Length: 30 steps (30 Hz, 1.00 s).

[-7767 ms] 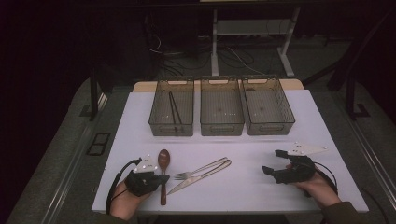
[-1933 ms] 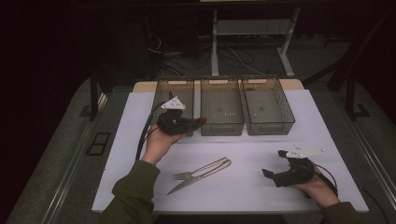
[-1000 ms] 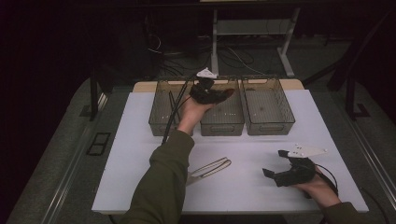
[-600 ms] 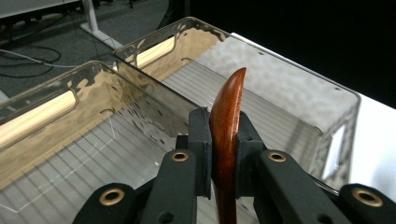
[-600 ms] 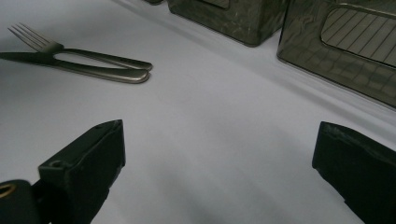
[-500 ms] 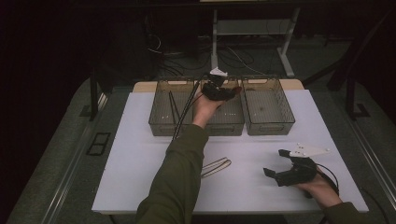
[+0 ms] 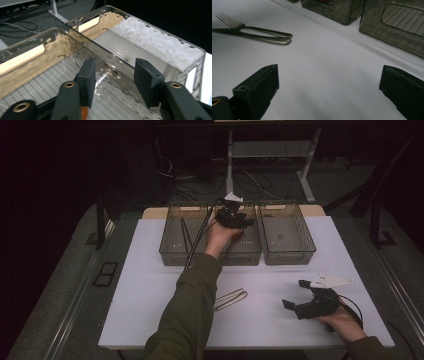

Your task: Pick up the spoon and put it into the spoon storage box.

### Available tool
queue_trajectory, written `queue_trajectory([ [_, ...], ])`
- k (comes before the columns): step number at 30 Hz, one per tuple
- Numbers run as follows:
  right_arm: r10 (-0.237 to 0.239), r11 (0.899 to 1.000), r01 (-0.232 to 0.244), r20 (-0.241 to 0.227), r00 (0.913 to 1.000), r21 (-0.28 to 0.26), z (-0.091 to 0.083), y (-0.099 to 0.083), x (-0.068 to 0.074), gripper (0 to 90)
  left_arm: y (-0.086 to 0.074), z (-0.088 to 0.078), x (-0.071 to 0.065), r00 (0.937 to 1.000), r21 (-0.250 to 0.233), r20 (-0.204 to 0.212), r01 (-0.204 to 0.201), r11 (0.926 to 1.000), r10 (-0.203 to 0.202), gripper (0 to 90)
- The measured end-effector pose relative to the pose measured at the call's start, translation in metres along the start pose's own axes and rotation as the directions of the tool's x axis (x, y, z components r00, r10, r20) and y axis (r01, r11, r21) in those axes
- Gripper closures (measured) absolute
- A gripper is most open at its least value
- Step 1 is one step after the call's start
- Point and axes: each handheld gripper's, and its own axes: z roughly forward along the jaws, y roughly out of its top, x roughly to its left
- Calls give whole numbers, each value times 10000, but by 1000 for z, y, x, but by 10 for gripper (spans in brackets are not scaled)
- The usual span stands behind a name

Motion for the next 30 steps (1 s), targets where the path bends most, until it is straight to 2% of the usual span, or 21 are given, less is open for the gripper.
queue_trajectory([
  [5, -16, 10000, 15, 58, 10000, 28, 1, 0, -2, 20, 1, -14, -3, 9990, -15, 397, -199, 9998, 200, 401],
  [8, 24, 10000, -25, 68, 10000, 60, 1, 0, -2, 20, -1, -25, -4, 9978, -159, 657, -120, 9998, 130, 370],
  [11, 30, 10000, -30, 49, 10000, 86, 1, -1, -2, 20, -6, -35, -7, 9972, -105, 712, -227, 9997, 234, 337],
  [21, 38, 9999, -39, 47, 10000, 107, 1, 0, -2, 20, -29, -65, -19, 9922, 71, 1111, -579, 9983, 568, 230],
  [27, 46, 10000, -46, 9, 10000, 80, 1, 1, -1, 21, -43, -85, -31, 9898, -94, 1245, -691, 9976, 697, 200],
  [30, 210, 9997, -207, -219, 9995, 144, 1, 2, -3, 21, -51, -97, -35, 9886, -237, 1304, -734, 9970, 759, 196],
])
